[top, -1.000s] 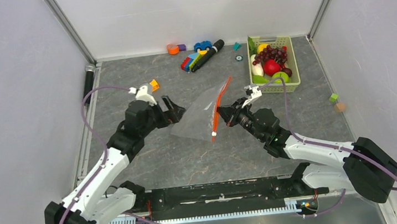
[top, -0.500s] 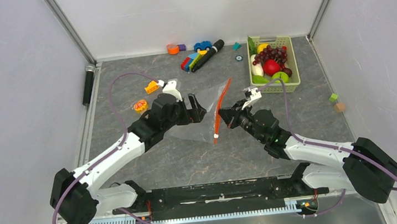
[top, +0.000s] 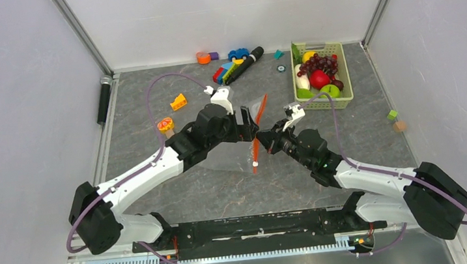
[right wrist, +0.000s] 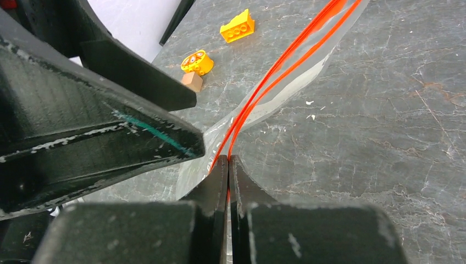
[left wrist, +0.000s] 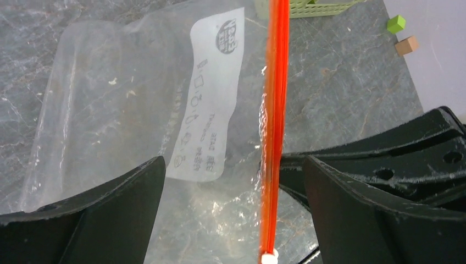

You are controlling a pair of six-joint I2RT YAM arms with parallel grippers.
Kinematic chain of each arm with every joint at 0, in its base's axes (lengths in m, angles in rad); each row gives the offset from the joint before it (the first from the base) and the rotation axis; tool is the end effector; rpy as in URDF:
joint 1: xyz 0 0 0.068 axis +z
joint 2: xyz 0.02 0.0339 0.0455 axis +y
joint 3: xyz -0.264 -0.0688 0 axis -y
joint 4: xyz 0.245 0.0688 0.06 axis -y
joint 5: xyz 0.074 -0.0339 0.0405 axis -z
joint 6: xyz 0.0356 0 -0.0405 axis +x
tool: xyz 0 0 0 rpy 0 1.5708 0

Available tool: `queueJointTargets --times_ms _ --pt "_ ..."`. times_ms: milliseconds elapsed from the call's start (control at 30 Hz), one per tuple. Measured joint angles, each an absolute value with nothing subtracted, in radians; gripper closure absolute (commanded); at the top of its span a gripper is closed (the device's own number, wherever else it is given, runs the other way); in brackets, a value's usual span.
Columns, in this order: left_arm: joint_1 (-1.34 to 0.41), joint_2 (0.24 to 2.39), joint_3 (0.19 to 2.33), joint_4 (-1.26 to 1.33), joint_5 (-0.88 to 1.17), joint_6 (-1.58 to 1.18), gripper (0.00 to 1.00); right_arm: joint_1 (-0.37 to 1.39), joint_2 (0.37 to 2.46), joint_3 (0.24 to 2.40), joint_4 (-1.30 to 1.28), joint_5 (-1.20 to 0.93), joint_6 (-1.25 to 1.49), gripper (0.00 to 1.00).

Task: Place the food in the zip-top bag and seal the zipper
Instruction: Open the zipper of the food storage bag at the center of the board.

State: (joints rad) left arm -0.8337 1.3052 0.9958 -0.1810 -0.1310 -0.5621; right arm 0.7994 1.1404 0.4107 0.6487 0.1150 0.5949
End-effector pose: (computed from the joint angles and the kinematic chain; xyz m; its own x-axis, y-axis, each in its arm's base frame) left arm 0.2042 -0.2181 0.2993 -0.6178 -0.1056 -0.7792 0.3869 0.8219 -0.4181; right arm 0.1713 0.1703 0.2260 -0.4012 0.3860 -0.8307 -0.4922 0.6740 0.5509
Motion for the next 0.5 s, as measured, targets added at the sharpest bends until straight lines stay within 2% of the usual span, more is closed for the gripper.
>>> queueJointTargets --times_ms 500 --pt "-0.937 1.486 1.188 -0.323 -0.393 -0.487 0.00 0.803 1.078 0.410 0.586 0.115 0.545 1.00"
